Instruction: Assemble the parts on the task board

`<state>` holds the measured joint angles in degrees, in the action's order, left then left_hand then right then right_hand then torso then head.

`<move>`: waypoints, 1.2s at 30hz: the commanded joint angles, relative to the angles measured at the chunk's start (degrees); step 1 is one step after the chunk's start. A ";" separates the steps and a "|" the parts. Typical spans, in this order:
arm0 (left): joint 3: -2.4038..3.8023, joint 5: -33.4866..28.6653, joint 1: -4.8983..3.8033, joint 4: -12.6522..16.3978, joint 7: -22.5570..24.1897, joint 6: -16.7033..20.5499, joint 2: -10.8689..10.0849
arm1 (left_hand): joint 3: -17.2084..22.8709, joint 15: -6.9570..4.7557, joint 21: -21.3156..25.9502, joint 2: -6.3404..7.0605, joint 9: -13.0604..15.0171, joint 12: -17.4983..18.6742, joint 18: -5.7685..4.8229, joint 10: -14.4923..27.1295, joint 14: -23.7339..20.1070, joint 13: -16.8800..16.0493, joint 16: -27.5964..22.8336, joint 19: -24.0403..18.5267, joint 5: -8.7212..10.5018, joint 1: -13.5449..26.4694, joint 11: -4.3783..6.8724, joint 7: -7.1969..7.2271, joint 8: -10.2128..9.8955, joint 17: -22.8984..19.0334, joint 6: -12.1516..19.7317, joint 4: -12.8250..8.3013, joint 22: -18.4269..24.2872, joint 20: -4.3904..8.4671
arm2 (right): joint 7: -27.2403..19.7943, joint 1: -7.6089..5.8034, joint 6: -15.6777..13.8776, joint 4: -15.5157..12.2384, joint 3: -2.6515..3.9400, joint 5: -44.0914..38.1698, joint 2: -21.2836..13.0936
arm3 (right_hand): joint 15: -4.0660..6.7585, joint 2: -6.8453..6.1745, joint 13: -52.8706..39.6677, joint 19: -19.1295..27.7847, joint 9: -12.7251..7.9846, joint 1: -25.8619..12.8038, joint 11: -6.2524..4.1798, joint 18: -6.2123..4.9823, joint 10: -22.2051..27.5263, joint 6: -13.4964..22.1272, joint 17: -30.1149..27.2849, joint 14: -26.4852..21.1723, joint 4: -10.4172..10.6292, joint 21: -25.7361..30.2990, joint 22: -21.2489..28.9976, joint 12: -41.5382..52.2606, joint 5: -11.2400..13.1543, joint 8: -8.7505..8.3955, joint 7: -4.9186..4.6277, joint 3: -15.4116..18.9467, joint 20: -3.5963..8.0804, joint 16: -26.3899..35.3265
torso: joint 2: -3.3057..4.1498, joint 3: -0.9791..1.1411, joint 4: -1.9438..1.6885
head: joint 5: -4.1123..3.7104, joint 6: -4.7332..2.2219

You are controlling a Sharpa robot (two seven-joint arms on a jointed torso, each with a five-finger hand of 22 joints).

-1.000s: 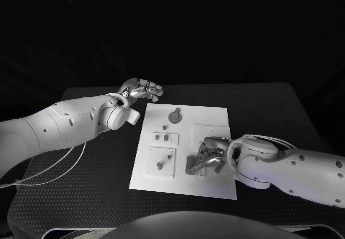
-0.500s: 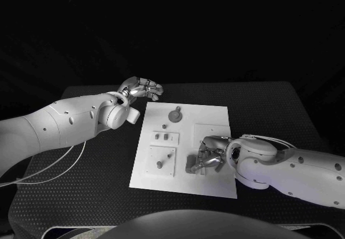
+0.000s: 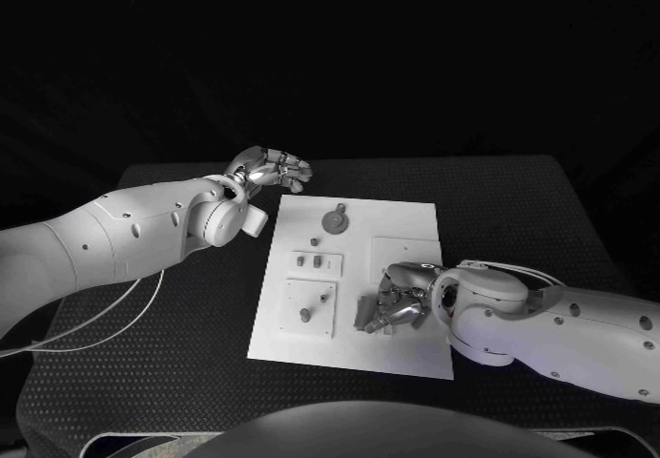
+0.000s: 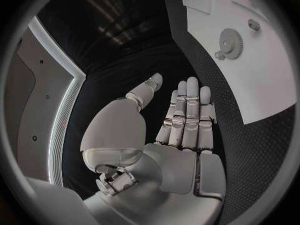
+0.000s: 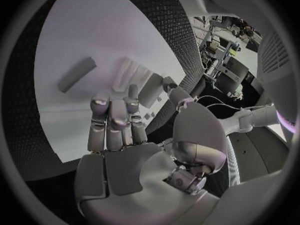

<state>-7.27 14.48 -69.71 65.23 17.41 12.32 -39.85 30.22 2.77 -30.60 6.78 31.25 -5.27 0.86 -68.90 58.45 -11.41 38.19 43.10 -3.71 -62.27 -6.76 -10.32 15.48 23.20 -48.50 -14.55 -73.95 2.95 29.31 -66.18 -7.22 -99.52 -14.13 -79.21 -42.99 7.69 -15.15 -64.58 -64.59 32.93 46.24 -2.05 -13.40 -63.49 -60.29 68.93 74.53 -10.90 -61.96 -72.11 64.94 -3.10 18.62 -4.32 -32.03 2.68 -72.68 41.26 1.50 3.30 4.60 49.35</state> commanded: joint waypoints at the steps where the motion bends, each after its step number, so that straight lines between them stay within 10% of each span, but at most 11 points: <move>1: 0.04 -0.21 -0.05 0.10 0.22 -0.73 0.06 | 0.02 0.30 0.33 0.02 0.08 -0.13 0.59 0.35 -0.04 0.08 -0.35 0.08 0.19 0.69 0.11 0.25 0.21 0.09 -0.07 0.29 -0.06 -0.32 | -0.51 0.09 0.00 -0.23 -0.02 -0.71 -0.06 | 0.10 -0.19 0.07 -0.51 -0.09 -0.53 0.07 -1.60 -0.39 -0.46 0.00 0.35 0.43 -0.27 0.08 -0.22 0.24 0.33 0.04 -0.13 0.06 -0.01 | 0.00 0.02 0.04 | 0.05 0.02; 36: 0.03 -0.17 -0.05 0.02 -0.01 -0.85 -0.02 | -0.01 0.30 0.44 0.05 0.06 -0.14 0.60 0.39 -0.05 0.10 -0.49 0.10 0.18 0.81 0.11 0.23 0.16 0.26 0.04 0.43 -0.18 -0.32 | -1.66 0.05 -0.55 -0.81 -0.01 -0.86 -2.15 | 0.13 -0.31 0.09 -0.64 -0.32 -0.71 0.04 -1.60 -0.65 -0.56 -0.35 0.40 1.35 -0.28 0.27 -0.50 0.14 0.18 0.05 -0.71 0.13 0.38 | 0.01 0.06 0.06 | -0.12 -0.34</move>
<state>-7.27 14.48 -69.71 65.13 17.11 12.17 -39.95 30.22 2.77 -30.38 6.82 31.23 -5.27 0.86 -68.90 58.45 -11.37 37.97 43.10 -3.71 -61.84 -6.76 -10.32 15.48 23.36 -48.50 -14.55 -74.04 2.95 28.63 -66.18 -8.09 -100.24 -14.13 -79.48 -45.32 7.85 -15.38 -64.54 -64.89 32.68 46.01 -2.05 -13.41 -63.89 -60.54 68.68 74.73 -9.96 -61.96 -71.93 64.71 -3.10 18.61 -4.00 -32.66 2.78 -72.67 41.23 1.52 3.39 4.54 49.06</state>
